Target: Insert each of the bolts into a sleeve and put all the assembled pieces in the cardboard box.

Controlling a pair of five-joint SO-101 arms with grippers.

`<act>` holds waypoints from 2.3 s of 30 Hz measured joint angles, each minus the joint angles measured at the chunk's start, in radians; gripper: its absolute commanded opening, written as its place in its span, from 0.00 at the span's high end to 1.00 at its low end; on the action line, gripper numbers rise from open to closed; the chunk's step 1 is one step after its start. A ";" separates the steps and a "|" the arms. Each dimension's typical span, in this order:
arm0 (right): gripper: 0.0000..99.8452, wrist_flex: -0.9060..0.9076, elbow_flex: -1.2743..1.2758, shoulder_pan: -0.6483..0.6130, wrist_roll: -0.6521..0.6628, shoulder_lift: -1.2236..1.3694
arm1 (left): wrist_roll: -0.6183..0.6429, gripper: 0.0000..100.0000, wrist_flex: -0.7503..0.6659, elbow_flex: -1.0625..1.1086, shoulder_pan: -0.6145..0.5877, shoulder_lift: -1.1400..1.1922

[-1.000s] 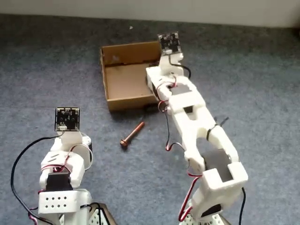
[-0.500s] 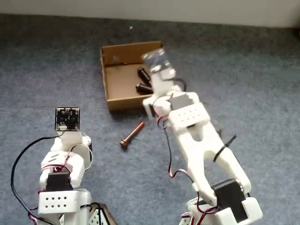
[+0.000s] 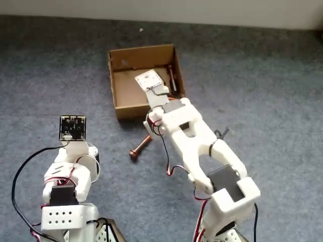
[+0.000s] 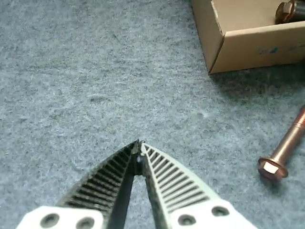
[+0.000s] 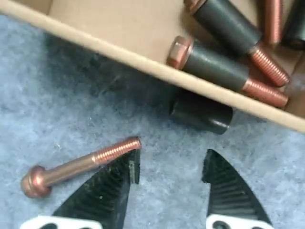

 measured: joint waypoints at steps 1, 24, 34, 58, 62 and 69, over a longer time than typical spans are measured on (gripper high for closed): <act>0.73 0.012 -0.023 0.000 -0.018 0.008 | 0.000 0.99 0.000 0.000 0.000 0.000; 0.82 -0.117 -0.071 0.054 -0.097 0.186 | 0.000 0.99 0.000 0.000 0.000 0.000; 0.88 -0.115 -0.107 0.080 -0.192 0.187 | -0.002 0.99 -0.003 0.017 0.000 0.000; 0.86 0.025 0.279 0.094 -0.262 -0.295 | -0.066 0.99 -0.003 0.018 0.002 0.000; 0.77 0.071 0.342 0.091 -0.356 -0.327 | -0.066 0.99 -0.003 0.018 0.002 0.000; 0.77 0.209 0.348 0.012 -0.275 -0.348 | -0.066 0.99 -0.003 0.018 0.002 0.000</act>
